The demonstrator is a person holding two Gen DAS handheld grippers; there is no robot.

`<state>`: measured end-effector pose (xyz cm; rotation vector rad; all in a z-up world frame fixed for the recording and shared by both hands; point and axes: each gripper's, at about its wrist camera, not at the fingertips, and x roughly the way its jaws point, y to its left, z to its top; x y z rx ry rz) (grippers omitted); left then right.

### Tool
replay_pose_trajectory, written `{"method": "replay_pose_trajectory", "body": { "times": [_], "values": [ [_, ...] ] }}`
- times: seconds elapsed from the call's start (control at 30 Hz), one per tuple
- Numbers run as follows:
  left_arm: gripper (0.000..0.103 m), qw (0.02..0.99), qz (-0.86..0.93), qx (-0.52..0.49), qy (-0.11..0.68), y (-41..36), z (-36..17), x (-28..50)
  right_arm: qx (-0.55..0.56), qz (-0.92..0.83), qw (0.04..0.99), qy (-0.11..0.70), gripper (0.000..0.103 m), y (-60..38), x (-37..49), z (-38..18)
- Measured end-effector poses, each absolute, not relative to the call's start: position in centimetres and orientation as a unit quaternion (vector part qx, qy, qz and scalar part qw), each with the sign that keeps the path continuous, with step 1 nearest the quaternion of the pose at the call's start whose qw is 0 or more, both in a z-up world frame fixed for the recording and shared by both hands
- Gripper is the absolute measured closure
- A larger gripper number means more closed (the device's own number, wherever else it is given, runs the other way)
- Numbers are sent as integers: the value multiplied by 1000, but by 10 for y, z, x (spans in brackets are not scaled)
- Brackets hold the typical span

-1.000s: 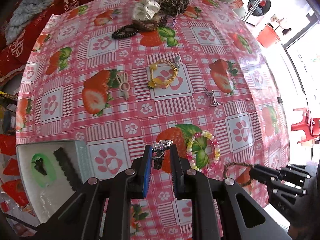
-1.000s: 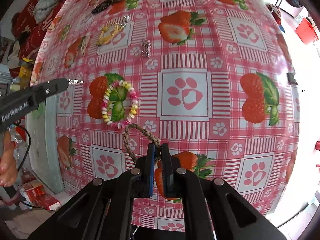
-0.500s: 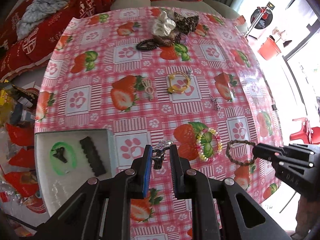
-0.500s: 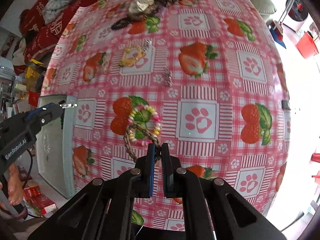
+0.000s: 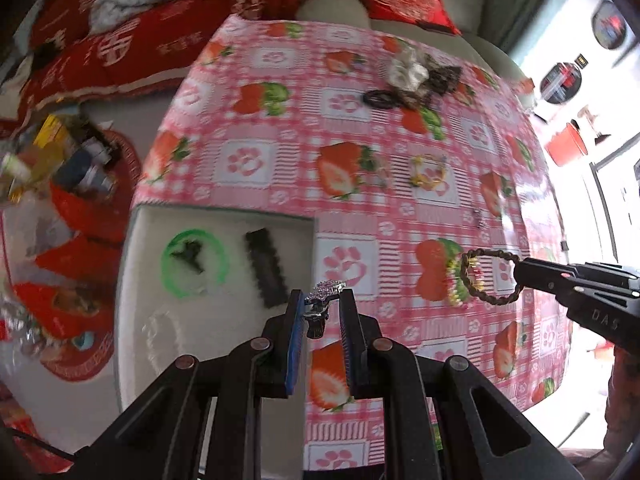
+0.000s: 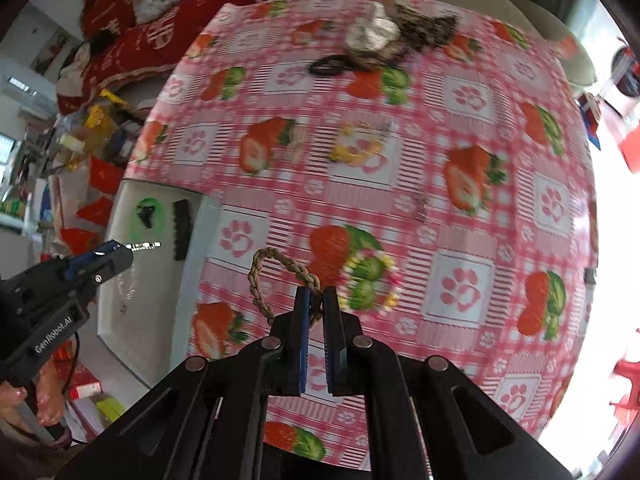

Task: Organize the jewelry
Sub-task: 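Carry the star clip and braided bracelet with both tools over the white tray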

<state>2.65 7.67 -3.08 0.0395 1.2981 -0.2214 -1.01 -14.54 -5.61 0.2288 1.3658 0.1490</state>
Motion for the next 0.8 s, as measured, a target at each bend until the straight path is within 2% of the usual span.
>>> {"method": "replay_pose_trajectory", "body": {
  "times": [0.4, 0.8],
  "values": [
    [80, 787, 7, -56, 615, 177, -43, -15, 48, 173, 754, 632, 96, -47, 19, -49],
    [80, 759, 84, -111, 636, 240, -84, -62, -30, 264, 706, 656, 96, 59, 20, -84]
  ]
}}
